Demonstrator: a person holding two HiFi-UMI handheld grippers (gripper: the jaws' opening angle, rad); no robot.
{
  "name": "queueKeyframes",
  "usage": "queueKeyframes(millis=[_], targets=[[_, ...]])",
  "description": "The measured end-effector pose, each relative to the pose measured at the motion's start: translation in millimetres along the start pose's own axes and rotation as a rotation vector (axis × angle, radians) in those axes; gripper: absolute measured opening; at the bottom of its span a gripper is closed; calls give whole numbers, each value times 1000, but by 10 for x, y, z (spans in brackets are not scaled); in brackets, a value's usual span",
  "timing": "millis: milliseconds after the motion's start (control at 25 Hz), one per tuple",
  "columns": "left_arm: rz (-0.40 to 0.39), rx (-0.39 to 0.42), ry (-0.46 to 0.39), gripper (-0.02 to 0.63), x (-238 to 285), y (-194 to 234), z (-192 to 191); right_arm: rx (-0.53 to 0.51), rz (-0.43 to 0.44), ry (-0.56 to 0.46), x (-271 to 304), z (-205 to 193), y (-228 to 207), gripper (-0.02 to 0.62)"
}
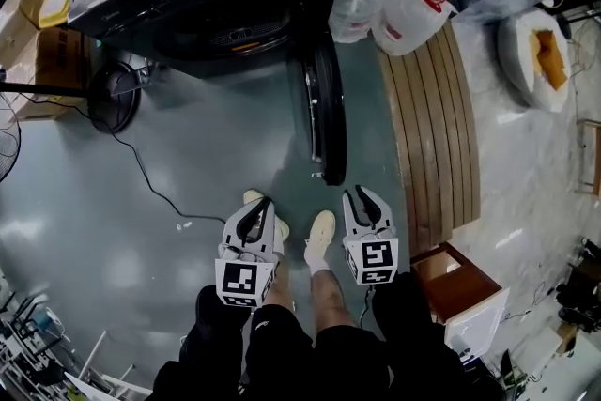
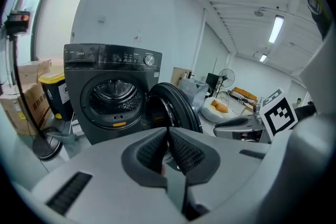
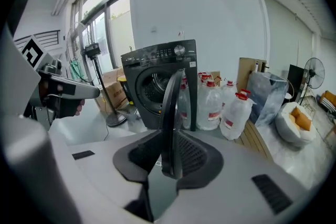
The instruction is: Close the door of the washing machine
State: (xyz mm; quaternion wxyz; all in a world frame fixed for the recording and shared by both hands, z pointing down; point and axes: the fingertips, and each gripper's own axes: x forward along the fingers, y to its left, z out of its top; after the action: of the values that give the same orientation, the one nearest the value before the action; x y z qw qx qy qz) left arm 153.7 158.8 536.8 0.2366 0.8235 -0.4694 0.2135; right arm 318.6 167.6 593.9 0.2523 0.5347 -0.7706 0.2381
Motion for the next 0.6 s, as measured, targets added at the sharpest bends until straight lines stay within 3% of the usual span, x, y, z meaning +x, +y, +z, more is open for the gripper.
queueKeyframes(millis=[320,600], targets=[[1,-24,18,31,195,122,-204,5,49,71,391,-285,24,227],[5,-36,35,31,252,239,-277,-28,36,121,622,-369,-31,207]])
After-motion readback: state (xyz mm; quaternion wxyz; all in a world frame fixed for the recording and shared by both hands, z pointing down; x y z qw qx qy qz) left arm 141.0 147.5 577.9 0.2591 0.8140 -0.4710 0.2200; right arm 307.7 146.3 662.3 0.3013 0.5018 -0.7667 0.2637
